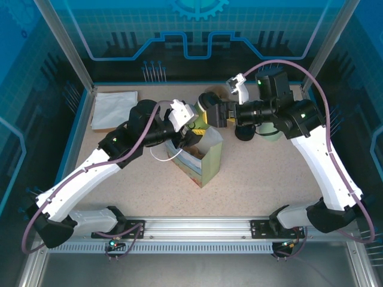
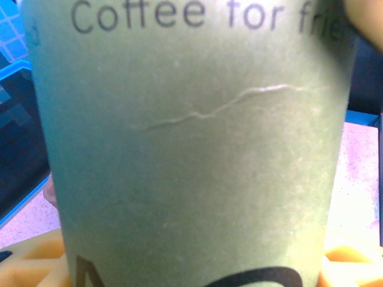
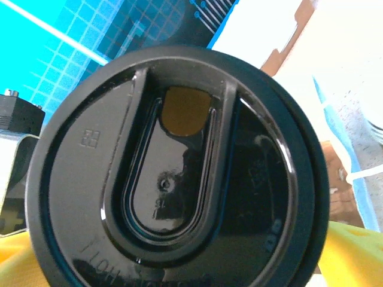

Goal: Pack the takeout coffee

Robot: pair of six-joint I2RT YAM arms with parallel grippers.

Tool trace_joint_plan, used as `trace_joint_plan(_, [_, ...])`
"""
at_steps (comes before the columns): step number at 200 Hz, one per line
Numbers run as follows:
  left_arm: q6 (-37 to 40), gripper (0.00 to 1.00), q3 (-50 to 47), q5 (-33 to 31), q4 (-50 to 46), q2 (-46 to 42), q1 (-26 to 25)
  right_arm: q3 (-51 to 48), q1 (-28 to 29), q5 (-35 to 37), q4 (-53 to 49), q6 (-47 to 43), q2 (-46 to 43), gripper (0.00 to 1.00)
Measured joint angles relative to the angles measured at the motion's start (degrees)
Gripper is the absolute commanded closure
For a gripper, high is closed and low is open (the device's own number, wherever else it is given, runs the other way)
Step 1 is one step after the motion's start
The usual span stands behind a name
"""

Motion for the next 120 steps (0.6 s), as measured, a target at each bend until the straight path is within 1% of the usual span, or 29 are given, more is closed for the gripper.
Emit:
trace_joint_plan(24, [1.99, 0.43, 0.0, -0.46, -0.59, 0.02, 0.0, 1.62, -0.5, -3.17, -1.64, 0.13, 1.73, 0.0])
trace_joint_plan(49, [4.0, 0.43, 0.0, -0.63, -1.64, 0.07, -0.15, 3.72, -0.66, -4.81, -2.64, 0.42, 3.15, 0.0])
trace_joint_plan(120, [6.34, 0.43, 0.0, -1.18, -2.75, 0.13, -0.81, 8.07, -0.9, -5.33, -5.35, 0.63, 6.84, 0.01])
